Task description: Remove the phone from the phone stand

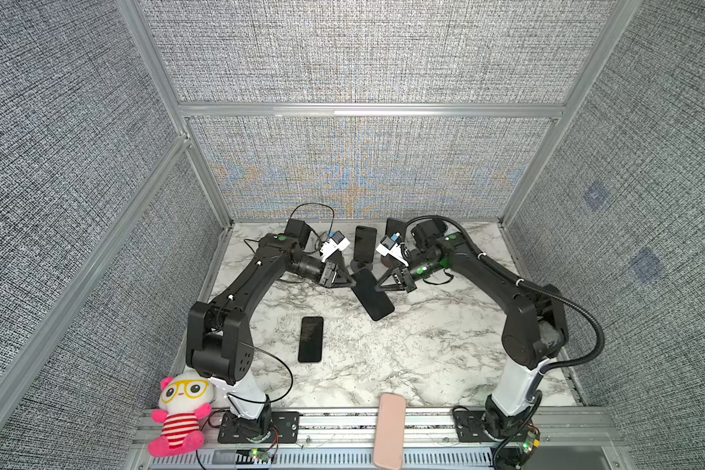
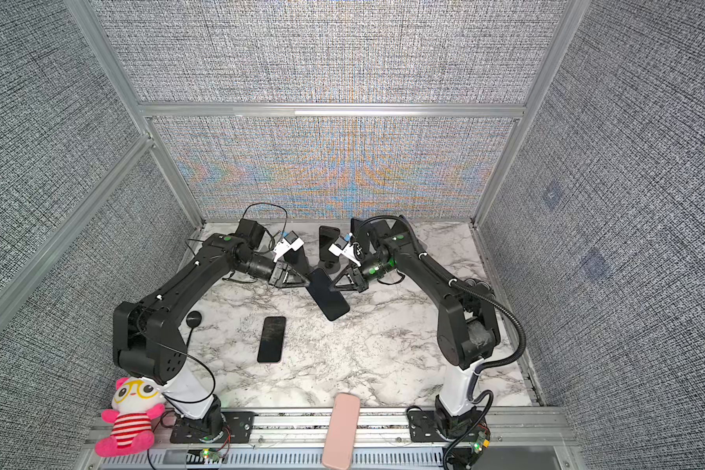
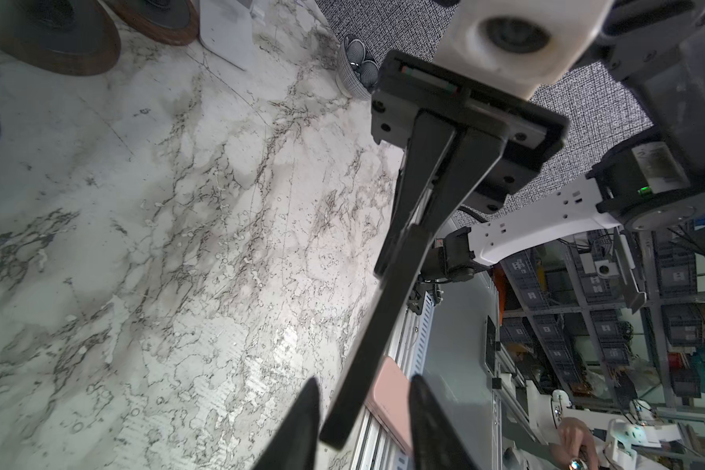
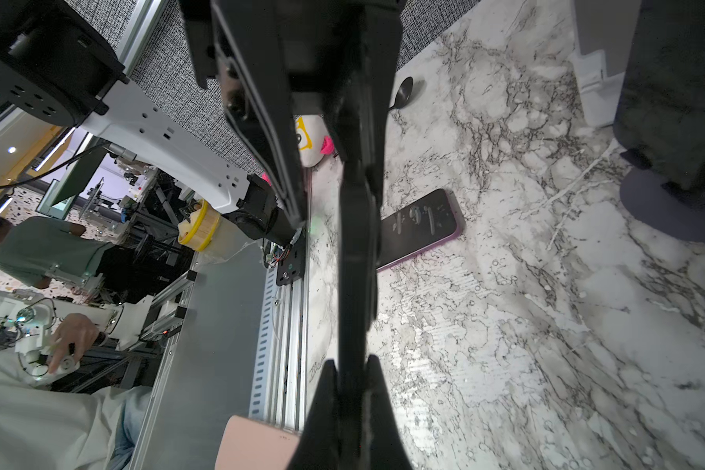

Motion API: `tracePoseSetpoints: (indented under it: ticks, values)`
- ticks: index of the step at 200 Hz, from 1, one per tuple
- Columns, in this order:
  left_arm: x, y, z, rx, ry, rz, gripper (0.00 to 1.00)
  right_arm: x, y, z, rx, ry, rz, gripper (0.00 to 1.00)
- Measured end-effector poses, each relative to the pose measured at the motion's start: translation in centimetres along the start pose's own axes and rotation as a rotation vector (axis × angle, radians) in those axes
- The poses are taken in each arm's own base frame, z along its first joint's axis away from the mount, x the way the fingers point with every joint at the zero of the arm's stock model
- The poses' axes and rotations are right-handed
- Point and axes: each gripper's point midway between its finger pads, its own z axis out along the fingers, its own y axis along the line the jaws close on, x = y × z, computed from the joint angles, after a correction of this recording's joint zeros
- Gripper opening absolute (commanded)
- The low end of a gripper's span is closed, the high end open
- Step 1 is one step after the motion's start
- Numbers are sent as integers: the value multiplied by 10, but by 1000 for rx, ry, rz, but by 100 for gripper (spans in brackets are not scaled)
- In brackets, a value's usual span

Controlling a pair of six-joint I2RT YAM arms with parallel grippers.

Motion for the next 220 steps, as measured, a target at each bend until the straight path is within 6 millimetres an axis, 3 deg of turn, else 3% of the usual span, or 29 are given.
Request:
tracePoseSetpoints:
  ticks: [34, 84, 125, 152, 182, 220]
  values:
    - [-2, -1, -4, -34, -10, 17, 81, 3, -11, -4, 100, -11, 49, 0]
    - [-3, 3, -29, -154, -62, 24, 89, 23, -14, -9, 229, -68, 200, 0]
    - [30, 28, -58, -351, -202, -161, 89, 46, -9, -5, 383, -122, 388, 0]
    - [64, 53, -67, -482, -274, -323, 89, 76, -13, 3, 491, -157, 560, 0]
    - [100, 80, -68, -596, -327, -489, 89, 106, -10, 35, 533, -160, 670, 0]
    - [124, 105, -72, -698, -363, -632, 89, 110, -24, 69, 560, -215, 728, 0]
